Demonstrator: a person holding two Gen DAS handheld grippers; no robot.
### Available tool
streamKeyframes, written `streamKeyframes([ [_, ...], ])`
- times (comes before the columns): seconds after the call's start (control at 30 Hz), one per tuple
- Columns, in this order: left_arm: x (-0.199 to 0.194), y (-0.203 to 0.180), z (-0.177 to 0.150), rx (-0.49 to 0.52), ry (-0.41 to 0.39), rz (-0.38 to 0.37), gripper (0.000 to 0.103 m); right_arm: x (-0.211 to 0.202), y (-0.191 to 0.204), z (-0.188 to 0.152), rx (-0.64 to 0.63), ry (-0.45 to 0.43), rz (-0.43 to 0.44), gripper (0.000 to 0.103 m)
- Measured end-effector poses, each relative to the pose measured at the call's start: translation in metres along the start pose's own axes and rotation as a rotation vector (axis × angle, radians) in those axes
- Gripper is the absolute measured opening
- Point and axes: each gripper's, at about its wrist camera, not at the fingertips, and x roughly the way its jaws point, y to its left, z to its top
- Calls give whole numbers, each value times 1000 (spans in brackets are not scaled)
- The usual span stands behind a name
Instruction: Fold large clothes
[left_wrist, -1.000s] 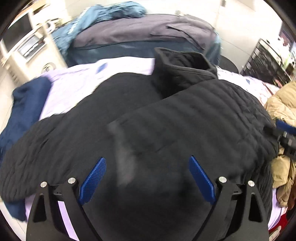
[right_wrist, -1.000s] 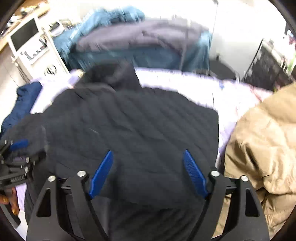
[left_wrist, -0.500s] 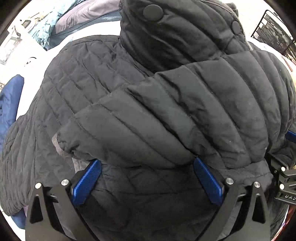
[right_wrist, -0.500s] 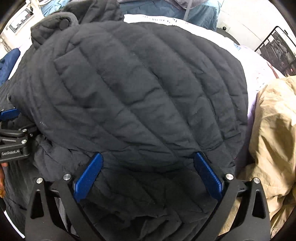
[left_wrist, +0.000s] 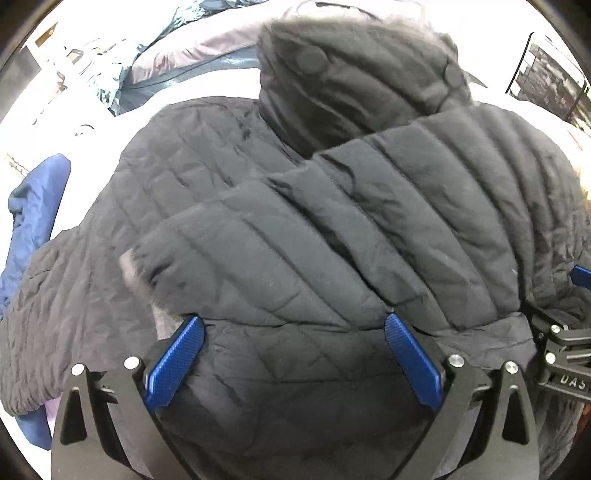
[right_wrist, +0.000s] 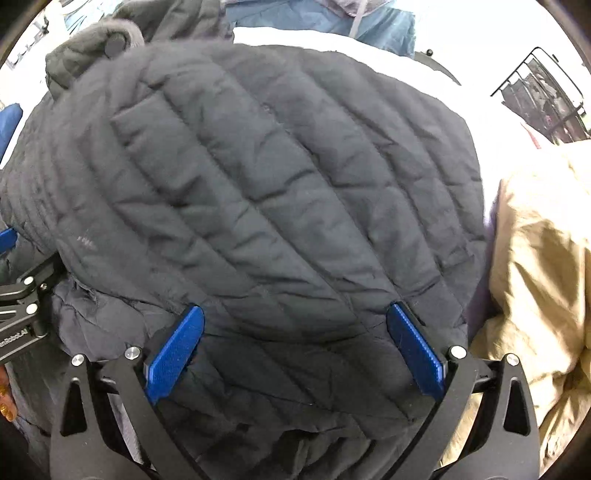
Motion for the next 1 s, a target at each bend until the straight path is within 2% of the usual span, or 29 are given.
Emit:
streamKeyframes([
  [0.1, -29, 26, -14, -66, -65, -32, 97, -27, -6, -10, 57, -58, 27, 98],
  [0.2, -52, 78, -40, -191, -96, -55, 97, -56, -6, -27, 105, -109, 89, 98],
  [0.3, -63, 154, -83, -369, -77, -28, 96, -78, 8, -52, 93, -123, 127, 98],
  [0.4, -72, 236, -139, -566, -47, 68, 92, -92, 28, -75, 48, -123, 141, 98],
  [0.43, -74, 259, -148, -617, -40, 87, 91, -95, 34, -82, 34, -121, 146, 98],
  [0.47, -77, 291, -171, -711, -30, 109, 91, -100, 41, -89, 19, -116, 151, 98],
  [0.6, -88, 376, -231, -1018, -26, 126, 88, -110, 52, -99, 5, -99, 186, 98],
  [0.67, -92, 408, -254, -1132, -53, 93, 86, -113, 57, -101, -10, -105, 186, 98],
  [0.73, -95, 422, -262, -1166, -78, 65, 82, -118, 64, -103, -20, -118, 180, 98],
  [0.8, -95, 429, -257, -1165, -104, 55, 78, -123, 67, -104, -24, -126, 175, 98],
  [0.93, -78, 443, -236, -1110, -91, 35, 56, -130, 69, -102, -26, -146, 155, 98],
  [1.0, -69, 452, -235, -1127, -81, -6, 44, -133, 68, -105, -19, -150, 149, 98],
])
